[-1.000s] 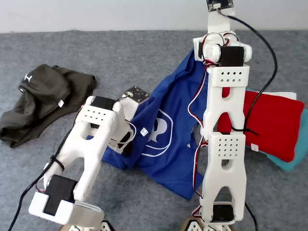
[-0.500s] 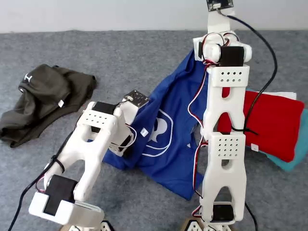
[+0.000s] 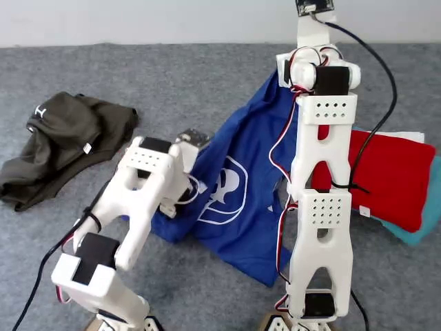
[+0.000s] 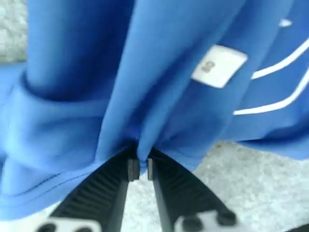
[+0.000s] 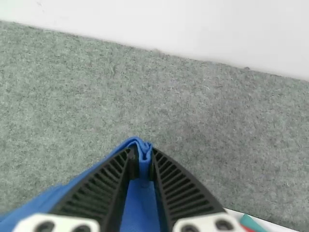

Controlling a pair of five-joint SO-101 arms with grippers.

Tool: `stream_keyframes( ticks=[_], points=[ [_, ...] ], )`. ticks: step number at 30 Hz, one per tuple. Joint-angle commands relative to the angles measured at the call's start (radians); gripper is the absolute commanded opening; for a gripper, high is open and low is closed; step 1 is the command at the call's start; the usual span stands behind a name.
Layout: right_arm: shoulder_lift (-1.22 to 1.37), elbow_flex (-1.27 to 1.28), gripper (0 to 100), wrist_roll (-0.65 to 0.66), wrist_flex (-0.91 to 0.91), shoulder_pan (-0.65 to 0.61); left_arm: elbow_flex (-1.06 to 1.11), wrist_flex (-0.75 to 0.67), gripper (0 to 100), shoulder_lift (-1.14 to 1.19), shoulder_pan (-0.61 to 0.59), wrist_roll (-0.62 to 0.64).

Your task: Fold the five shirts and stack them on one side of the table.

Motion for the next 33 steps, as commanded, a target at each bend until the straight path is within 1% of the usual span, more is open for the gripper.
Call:
stream_keyframes(
  ticks=[1,4,5,10,15,17,19,21,24,26,31,33],
  points=[
    [-0.013,-0.040,0.8,0.012,-0.025,-0.001,-0.165,0.115,1,-0.005,0.002,0.005],
    [-0.013,-0.040,0.8,0.012,-0.022,0.004,-0.337,0.256,1,-0.005,0.002,0.003],
    [-0.013,-0.040,0.8,0.012,-0.018,0.004,-0.394,0.284,1,-0.009,0.000,0.003],
    [-0.024,-0.038,0.8,0.005,-0.004,0.005,-0.504,0.279,1,-0.175,-0.043,0.011],
    [-0.071,-0.040,0.8,0.005,-0.002,0.013,-0.513,0.278,1,-0.371,-0.120,0.014],
    [-0.101,-0.040,0.8,0.005,-0.012,0.018,-0.516,0.272,1,-0.436,-0.163,0.057],
    [-0.145,-0.040,0.8,0.006,-0.027,0.019,-0.539,0.264,1,-0.489,-0.235,0.135],
    [-0.203,-0.040,0.8,0.012,-0.038,0.019,-0.591,0.269,1,-0.535,-0.341,0.176],
    [-0.321,-0.040,0.8,0.014,-0.041,0.013,-0.705,0.269,1,-0.609,-0.503,0.180],
    [-0.414,-0.040,0.8,0.006,-0.041,0.012,-0.783,0.269,1,-0.651,-0.591,0.181],
    [-0.671,-0.038,0.8,0.005,-0.045,0.012,-0.931,0.273,1,-0.763,-0.743,0.183],
    [-0.765,-0.037,0.8,0.014,-0.041,0.012,-0.957,0.276,1,-0.824,-0.799,0.212]
  ],
)
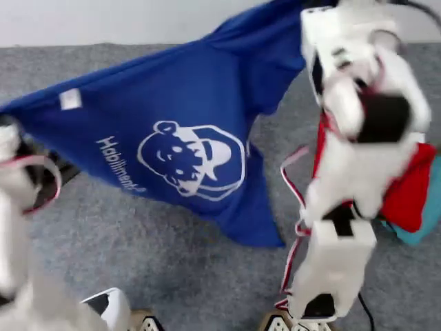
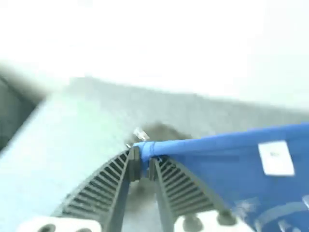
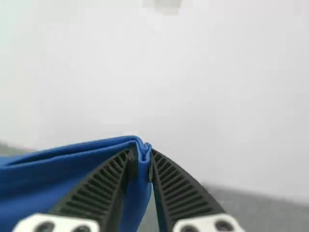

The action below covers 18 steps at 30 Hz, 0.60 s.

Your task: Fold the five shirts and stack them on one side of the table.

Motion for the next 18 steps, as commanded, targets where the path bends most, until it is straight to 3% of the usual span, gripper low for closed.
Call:
stream_keyframes(
  ticks=[1,4,12,18],
  points=[
    [-0.205,-0.032,0.8,0.012,-0.021,0.007,-0.073,0.008,1,-0.106,-0.126,0.077],
    [-0.338,0.028,0.8,0.012,-0.019,0.007,-0.073,0.008,1,-0.178,-0.163,0.144],
    [-0.725,0.410,0.8,0.014,-0.108,0.012,-0.045,0.009,1,-0.305,-0.158,0.150],
    [-0.700,0.783,0.8,0.032,-0.226,-0.085,0.239,-0.101,1,-0.305,0.038,0.068]
  ],
)
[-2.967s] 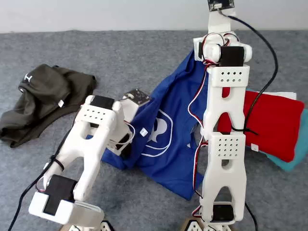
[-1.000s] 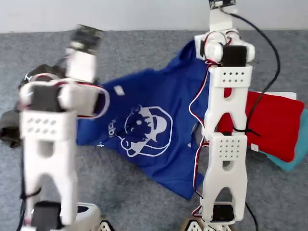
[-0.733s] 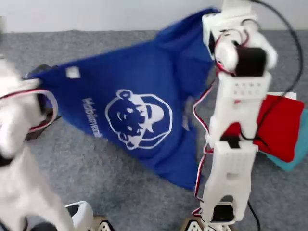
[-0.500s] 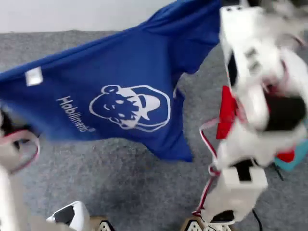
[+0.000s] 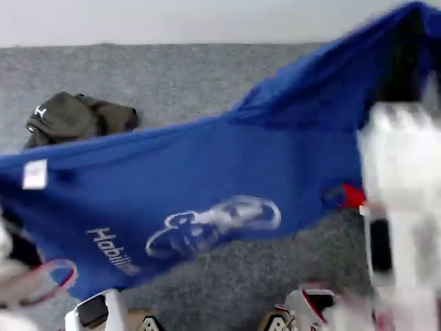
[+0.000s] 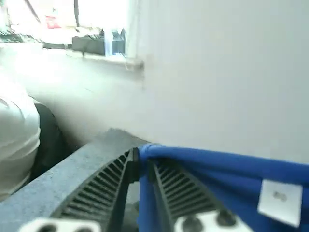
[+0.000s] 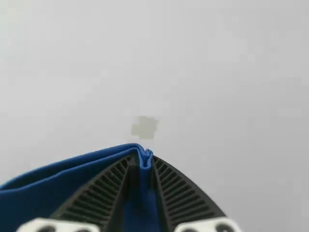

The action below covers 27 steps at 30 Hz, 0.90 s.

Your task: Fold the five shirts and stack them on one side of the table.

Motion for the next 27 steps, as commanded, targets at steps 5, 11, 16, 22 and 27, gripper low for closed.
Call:
stream_keyframes(
  ticks=[5,11,16,22,27],
  points=[
    [0.306,0.213,0.8,0.060,-0.193,-0.107,0.524,-0.420,1,-0.003,0.100,-0.017],
    [0.657,0.209,0.8,0.057,-0.430,-0.101,0.943,-0.879,1,-0.003,0.109,-0.017],
    [0.690,0.023,0.8,0.055,-0.329,-0.108,0.931,-0.879,1,-0.014,0.137,-0.021],
    [0.624,-0.315,0.8,0.055,-0.053,-0.104,0.665,-0.529,1,-0.014,0.137,-0.066],
    [0.519,-0.491,0.8,0.060,0.189,-0.102,0.390,-0.276,1,-0.014,0.138,-0.066]
  ],
)
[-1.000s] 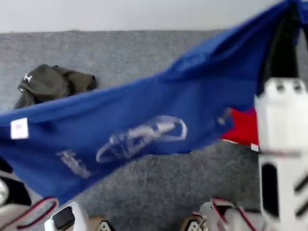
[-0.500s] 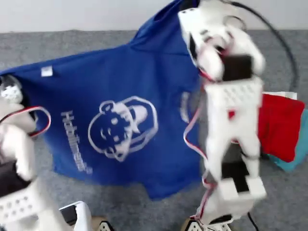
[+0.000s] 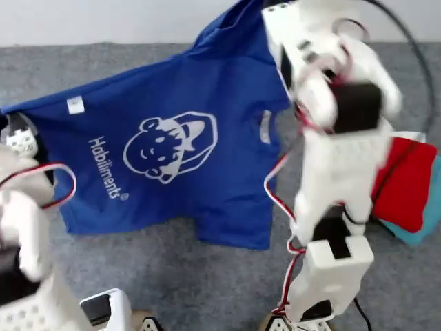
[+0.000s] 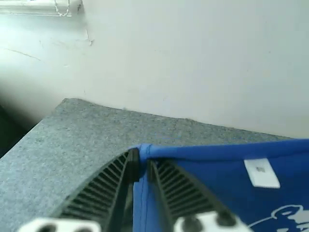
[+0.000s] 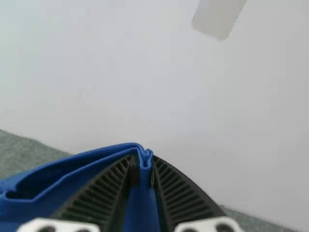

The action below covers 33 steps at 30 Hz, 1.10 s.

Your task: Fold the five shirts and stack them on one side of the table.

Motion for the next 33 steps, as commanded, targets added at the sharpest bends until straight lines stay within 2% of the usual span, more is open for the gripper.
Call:
stream_keyframes(
  ticks=[1,4,8,11,14,17,20,26,30,33],
  points=[
    [-0.140,-0.121,0.8,0.009,0.151,0.004,-0.232,0.169,1,-0.020,0.005,-0.009],
    [-0.262,-0.115,0.8,0.009,0.196,0.007,-0.421,0.296,1,-0.020,0.005,-0.011],
    [-0.452,-0.046,0.8,-0.015,0.140,0.074,-0.659,0.433,1,-0.020,0.000,-0.006],
    [-0.599,0.028,0.8,-0.080,0.042,0.131,-0.797,0.439,1,-0.052,-0.002,0.017],
    [-0.725,0.133,0.8,-0.115,-0.088,0.208,-0.831,0.439,1,-0.097,-0.014,0.020],
    [-0.817,0.269,0.8,-0.149,-0.205,0.271,-0.765,0.440,1,-0.127,-0.055,0.020],
    [-0.840,0.390,0.8,-0.160,-0.254,0.271,-0.677,0.439,1,-0.181,-0.063,0.020],
    [-0.707,0.600,0.8,-0.153,-0.272,0.105,-0.377,0.394,1,-0.239,-0.061,0.020],
    [-0.526,0.690,0.8,-0.158,-0.277,0.039,-0.128,0.261,1,-0.242,-0.060,0.020],
    [-0.364,0.692,0.8,-0.160,-0.309,0.002,0.127,0.037,1,-0.232,-0.058,0.021]
  ],
)
